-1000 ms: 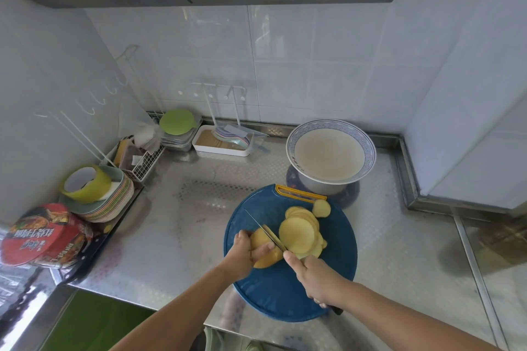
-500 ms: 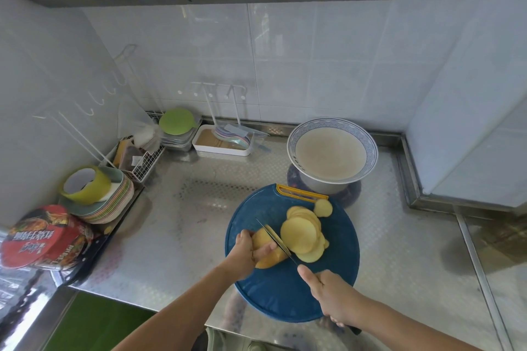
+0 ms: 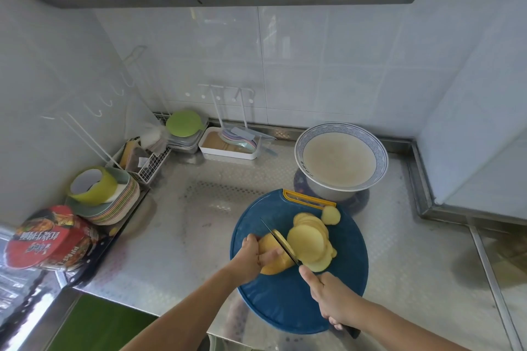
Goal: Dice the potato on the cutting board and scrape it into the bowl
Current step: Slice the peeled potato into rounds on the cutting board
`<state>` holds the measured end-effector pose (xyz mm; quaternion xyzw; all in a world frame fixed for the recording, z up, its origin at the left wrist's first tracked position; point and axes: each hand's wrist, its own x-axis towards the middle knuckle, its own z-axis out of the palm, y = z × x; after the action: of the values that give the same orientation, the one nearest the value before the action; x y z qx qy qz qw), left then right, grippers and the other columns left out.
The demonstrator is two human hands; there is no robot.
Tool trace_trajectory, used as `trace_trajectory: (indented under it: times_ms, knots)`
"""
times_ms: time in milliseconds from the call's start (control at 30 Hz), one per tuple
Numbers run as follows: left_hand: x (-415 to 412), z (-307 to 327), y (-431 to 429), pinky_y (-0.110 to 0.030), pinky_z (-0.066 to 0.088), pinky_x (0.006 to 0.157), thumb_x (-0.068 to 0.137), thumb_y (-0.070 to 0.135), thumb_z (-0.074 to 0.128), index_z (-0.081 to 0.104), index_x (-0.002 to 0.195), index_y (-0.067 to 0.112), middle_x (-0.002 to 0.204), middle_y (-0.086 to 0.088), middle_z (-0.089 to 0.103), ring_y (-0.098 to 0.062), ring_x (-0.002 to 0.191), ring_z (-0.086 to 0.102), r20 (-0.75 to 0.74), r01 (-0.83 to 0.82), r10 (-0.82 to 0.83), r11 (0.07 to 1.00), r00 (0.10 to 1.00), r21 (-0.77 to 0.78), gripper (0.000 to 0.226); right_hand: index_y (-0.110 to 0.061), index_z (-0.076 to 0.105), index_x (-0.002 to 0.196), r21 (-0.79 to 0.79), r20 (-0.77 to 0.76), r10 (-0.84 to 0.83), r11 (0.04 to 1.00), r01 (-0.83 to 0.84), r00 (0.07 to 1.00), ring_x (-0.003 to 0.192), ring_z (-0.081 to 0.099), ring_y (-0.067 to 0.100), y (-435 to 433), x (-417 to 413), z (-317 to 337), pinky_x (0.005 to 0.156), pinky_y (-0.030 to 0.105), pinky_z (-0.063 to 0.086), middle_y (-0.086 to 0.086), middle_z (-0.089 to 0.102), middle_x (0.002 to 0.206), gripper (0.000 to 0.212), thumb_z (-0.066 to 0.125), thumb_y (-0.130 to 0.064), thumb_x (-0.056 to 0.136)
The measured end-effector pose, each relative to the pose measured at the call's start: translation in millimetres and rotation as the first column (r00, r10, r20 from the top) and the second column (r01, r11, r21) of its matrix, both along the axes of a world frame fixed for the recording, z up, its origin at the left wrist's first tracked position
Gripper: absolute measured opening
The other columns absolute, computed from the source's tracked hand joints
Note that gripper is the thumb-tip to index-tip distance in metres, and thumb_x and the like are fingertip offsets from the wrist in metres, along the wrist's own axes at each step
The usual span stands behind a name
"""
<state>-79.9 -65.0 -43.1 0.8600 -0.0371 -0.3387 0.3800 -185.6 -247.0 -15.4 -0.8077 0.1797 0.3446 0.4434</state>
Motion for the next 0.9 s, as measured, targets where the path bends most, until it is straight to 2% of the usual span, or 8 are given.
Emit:
trace_trajectory:
  times_ms: [67,233,367,467,600,700,800,900]
  knots:
    - [1.0,-1.3,0.7,-0.018,0.040,0.085,0.093,0.041,0.057,0.032,0.132,0.007,0.129,-0.007,0.042,-0.013,0.108,0.047,0.011,0.019,-0.019,1.000,1.000,0.015,0.057,-0.017,0.029,0.071,0.004,0.006,-0.002,1.000,0.002,1.000,0.029,0.025,0.005,1.5,3.8,-1.9,0.036,0.019,0.029,-0.008,0.027,0.046,0.057,0.023,-0.068,0.096]
    - [3.6,2.5,1.0,-0.020,0.040,0.082,0.089,0.051,0.054,0.033,0.130,0.009,0.126,-0.006,0.042,-0.014,0.107,0.047,0.004,0.043,-0.043,0.999,0.999,0.006,0.063,-0.017,0.028,0.073,0.028,0.009,-0.025,0.999,0.025,1.000,0.029,0.024,0.006,1.9,7.5,-3.7,0.036,0.019,0.028,-0.012,0.023,0.037,0.056,0.023,-0.067,0.097]
    - [5.1,0.8,3.2,-0.024,0.045,0.086,0.087,0.054,0.056,0.035,0.127,0.009,0.125,-0.008,0.045,-0.018,0.109,0.050,-0.004,0.042,-0.042,0.999,0.999,-0.017,0.063,-0.017,0.026,0.071,0.061,-0.057,-0.066,0.996,0.070,0.996,0.030,0.020,0.010,3.9,11.1,-7.7,0.037,0.019,0.023,-0.009,0.020,0.036,0.057,0.024,-0.068,0.097]
    - [5.1,0.7,3.8,-0.024,0.045,0.086,0.087,0.054,0.056,0.033,0.129,0.009,0.126,-0.008,0.044,-0.018,0.111,0.050,-0.010,0.040,-0.040,0.999,0.999,-0.028,0.065,-0.017,0.025,0.070,0.067,-0.047,-0.067,0.995,0.070,0.997,0.030,0.020,0.009,4.5,12.2,-12.5,0.036,0.020,0.024,-0.010,0.020,0.036,0.056,0.024,-0.066,0.097]
    - [4.4,-0.8,4.9,-0.020,0.044,0.085,0.089,0.049,0.057,0.031,0.131,0.009,0.129,-0.009,0.041,-0.020,0.114,0.048,-0.012,0.043,-0.044,0.997,0.999,-0.060,0.064,-0.015,0.035,0.072,0.016,-0.016,-0.066,0.998,0.067,0.998,0.029,0.028,0.005,6.6,12.2,-18.2,0.036,0.020,0.029,-0.005,0.033,0.048,0.058,0.022,-0.067,0.097]
    - [-0.2,-2.9,7.2,-0.017,0.047,0.083,0.088,0.044,0.061,0.031,0.131,0.009,0.130,-0.010,0.041,-0.019,0.114,0.048,0.018,0.028,-0.026,0.995,1.000,-0.097,0.063,-0.016,0.038,0.075,-0.013,-0.011,-0.069,0.998,0.069,0.998,0.033,0.030,0.006,10.1,11.6,-20.6,0.036,0.021,0.030,-0.002,0.035,0.055,0.058,0.022,-0.067,0.097]
    - [-4.1,-1.7,9.0,-0.018,0.045,0.082,0.078,0.056,0.061,0.033,0.130,0.010,0.129,-0.008,0.041,-0.018,0.113,0.049,0.041,0.048,-0.044,0.992,0.998,-0.113,0.075,-0.014,0.036,0.076,0.088,-0.053,-0.175,0.980,0.179,0.983,0.033,0.025,0.009,11.8,12.1,-20.4,0.037,0.021,0.026,-0.002,0.032,0.057,0.057,0.028,-0.067,0.096]
    - [-7.0,-1.1,10.9,-0.015,0.045,0.076,0.073,0.062,0.058,0.035,0.131,0.012,0.127,-0.007,0.043,-0.017,0.110,0.050,0.041,0.023,-0.018,0.991,0.999,-0.133,0.080,-0.016,0.032,0.070,0.196,-0.127,-0.231,0.947,0.253,0.965,0.037,0.024,0.013,8.4,11.0,-15.8,0.039,0.020,0.026,-0.002,0.028,0.048,0.060,0.029,-0.070,0.095]
